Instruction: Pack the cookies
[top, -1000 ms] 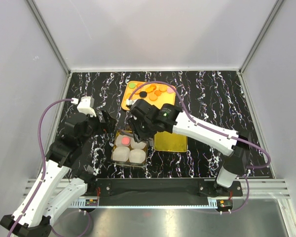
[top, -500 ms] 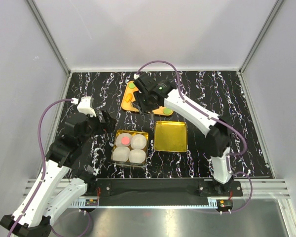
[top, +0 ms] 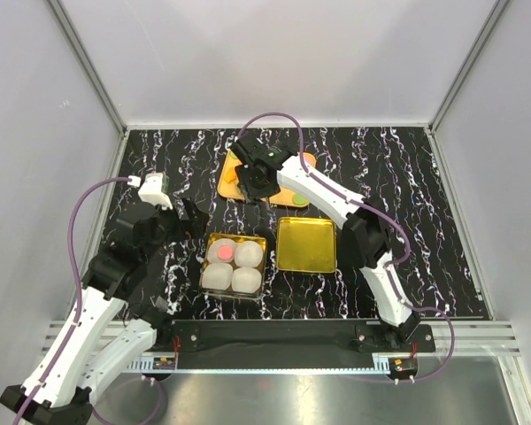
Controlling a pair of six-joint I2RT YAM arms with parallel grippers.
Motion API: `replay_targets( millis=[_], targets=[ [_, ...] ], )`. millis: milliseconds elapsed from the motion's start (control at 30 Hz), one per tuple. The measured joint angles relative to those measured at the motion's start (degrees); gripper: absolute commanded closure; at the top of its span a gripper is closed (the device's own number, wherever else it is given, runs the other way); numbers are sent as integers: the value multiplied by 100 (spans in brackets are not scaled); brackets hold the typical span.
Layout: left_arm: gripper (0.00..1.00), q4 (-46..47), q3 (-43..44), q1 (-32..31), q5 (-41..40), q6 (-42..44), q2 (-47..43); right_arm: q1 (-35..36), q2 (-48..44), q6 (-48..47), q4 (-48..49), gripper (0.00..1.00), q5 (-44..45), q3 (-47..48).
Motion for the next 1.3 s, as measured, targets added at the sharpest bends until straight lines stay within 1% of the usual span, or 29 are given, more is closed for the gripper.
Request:
replay_targets(
  millis=[367, 800, 1300],
  targets=[
    [1, 0, 0, 2, 0, 0, 0, -101, 216, -13, 20, 45, 2, 76],
    [1, 0, 0, 0, 2, 0, 0, -125, 262, -20, 35, 56, -4, 76],
    [1, 2, 0, 2, 2, 0, 0, -199, 173, -111, -111, 58, 57, 236]
  ],
)
